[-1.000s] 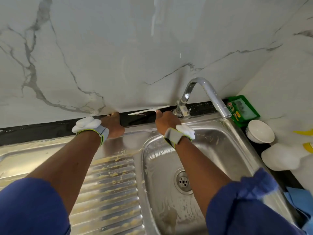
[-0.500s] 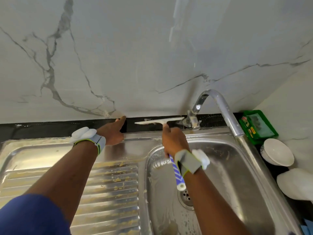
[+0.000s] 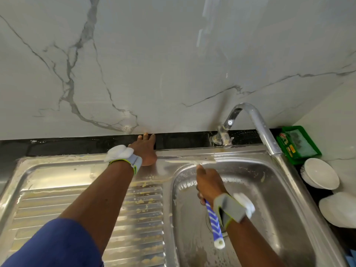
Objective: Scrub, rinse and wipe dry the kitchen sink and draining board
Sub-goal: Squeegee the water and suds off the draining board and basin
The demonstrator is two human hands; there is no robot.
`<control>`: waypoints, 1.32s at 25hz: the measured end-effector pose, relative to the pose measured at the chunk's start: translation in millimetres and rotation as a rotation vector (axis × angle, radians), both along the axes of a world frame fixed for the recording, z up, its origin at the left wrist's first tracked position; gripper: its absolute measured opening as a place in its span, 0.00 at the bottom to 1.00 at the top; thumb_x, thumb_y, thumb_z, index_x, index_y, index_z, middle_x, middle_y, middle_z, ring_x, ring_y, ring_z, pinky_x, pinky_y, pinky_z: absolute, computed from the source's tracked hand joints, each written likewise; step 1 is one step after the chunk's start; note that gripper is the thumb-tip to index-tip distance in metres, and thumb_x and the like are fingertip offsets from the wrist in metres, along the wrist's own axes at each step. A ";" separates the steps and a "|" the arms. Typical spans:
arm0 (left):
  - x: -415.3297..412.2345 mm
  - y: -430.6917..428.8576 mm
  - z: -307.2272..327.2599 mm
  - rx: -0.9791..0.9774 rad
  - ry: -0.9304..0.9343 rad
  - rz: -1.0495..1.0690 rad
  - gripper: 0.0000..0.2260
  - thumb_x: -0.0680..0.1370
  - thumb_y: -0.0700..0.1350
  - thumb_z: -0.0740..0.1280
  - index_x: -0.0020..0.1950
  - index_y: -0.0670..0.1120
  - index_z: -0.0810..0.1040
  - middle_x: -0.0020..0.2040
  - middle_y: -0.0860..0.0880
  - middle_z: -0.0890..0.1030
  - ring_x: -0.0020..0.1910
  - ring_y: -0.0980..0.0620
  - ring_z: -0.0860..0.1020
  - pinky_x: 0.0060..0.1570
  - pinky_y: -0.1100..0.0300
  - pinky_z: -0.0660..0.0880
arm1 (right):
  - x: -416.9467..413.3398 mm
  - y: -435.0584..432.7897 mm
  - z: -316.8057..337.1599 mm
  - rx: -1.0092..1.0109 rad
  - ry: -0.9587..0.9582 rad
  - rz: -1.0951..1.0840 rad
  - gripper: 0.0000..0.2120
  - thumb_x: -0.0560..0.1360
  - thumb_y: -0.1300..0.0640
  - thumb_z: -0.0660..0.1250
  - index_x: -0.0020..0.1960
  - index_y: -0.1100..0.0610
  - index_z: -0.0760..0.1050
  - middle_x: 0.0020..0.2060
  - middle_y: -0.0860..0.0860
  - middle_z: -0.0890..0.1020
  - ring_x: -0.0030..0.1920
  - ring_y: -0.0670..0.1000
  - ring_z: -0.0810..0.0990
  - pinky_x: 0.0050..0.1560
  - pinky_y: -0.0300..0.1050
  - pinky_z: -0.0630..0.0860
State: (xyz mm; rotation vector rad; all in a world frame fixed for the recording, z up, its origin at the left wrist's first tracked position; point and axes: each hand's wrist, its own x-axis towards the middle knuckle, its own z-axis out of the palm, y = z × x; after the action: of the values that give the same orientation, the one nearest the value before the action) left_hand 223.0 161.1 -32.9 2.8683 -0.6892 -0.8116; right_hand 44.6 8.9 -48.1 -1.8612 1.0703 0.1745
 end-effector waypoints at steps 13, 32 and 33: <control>-45.9 -81.6 -42.8 0.086 -0.117 -0.177 0.54 0.76 0.67 0.66 0.82 0.45 0.31 0.82 0.47 0.30 0.82 0.45 0.35 0.81 0.41 0.44 | 15.1 -245.4 7.9 -0.281 0.017 -0.158 0.34 0.68 0.34 0.45 0.42 0.60 0.76 0.44 0.64 0.82 0.45 0.63 0.82 0.57 0.63 0.78; -47.7 -84.3 -32.3 0.101 -0.059 -0.142 0.53 0.76 0.62 0.67 0.82 0.46 0.30 0.82 0.48 0.29 0.82 0.46 0.33 0.81 0.42 0.41 | -25.0 -230.7 33.4 -0.096 -0.065 -0.244 0.26 0.81 0.41 0.54 0.33 0.59 0.69 0.22 0.55 0.70 0.18 0.53 0.67 0.26 0.50 0.73; -47.0 -84.7 -31.3 0.101 -0.054 -0.142 0.53 0.76 0.62 0.67 0.82 0.46 0.30 0.82 0.48 0.29 0.82 0.46 0.33 0.81 0.42 0.41 | -13.7 -235.3 37.7 -0.069 -0.070 -0.260 0.25 0.82 0.42 0.54 0.34 0.58 0.67 0.23 0.55 0.69 0.17 0.52 0.66 0.24 0.46 0.71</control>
State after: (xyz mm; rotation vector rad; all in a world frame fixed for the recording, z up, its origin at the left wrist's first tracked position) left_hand 176.0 76.5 -64.2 2.9687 -0.8918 -0.8102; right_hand 31.0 -226.5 -10.4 -1.7558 1.2705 -0.0793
